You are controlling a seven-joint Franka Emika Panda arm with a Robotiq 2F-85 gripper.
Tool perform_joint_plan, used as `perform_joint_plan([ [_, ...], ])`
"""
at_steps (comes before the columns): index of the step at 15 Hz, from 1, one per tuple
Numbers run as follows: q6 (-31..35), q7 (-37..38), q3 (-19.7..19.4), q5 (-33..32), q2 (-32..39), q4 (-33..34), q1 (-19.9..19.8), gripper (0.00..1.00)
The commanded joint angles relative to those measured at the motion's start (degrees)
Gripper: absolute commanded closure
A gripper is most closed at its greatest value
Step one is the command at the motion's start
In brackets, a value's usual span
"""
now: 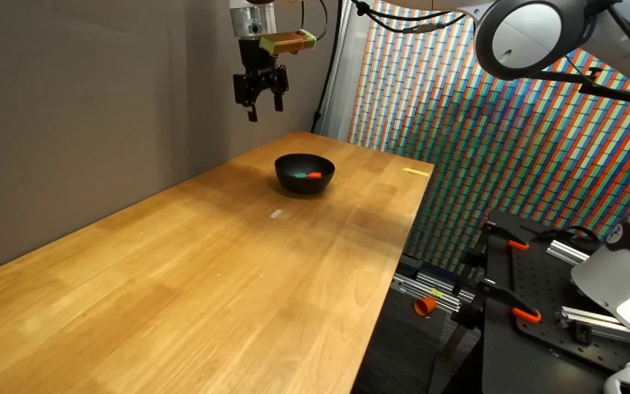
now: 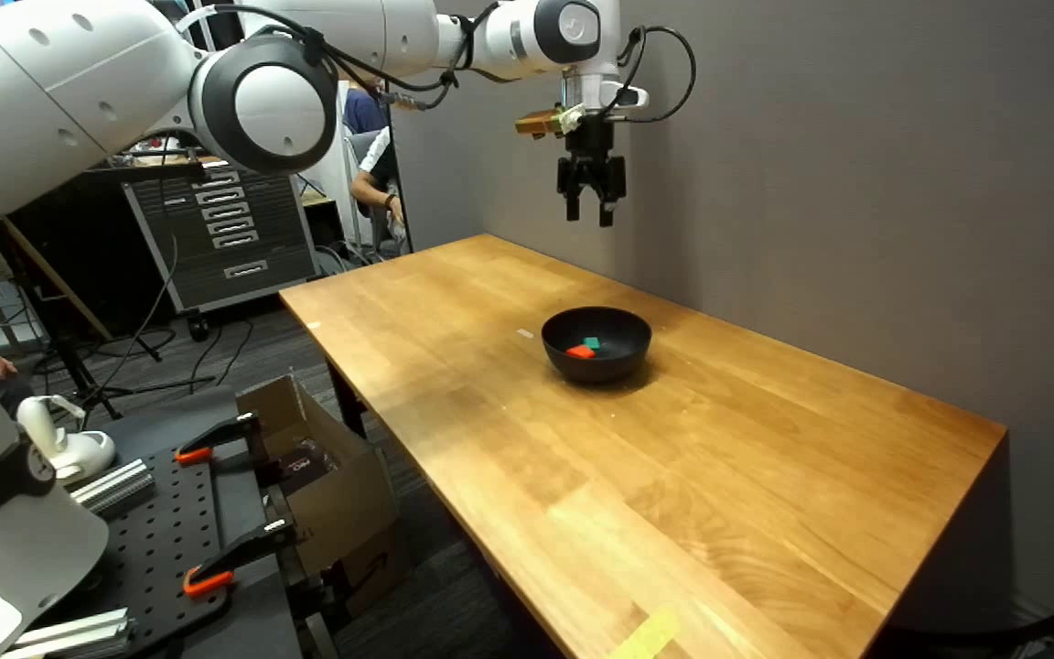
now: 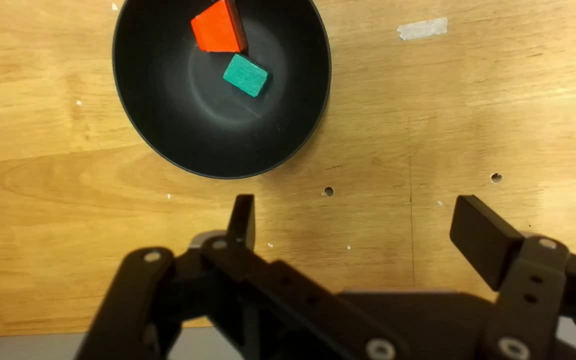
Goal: Put the orange and green blocks into the black bowl
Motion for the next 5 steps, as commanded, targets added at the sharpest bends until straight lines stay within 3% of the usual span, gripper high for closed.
perform_joint_plan([
  [1, 0.28, -0.15, -0.5, 0.45, -0.53, -0.84, 0.09, 0.0],
  [5, 0.28, -0.15, -0.5, 0.46, -0.53, -0.84, 0.09, 0.0],
])
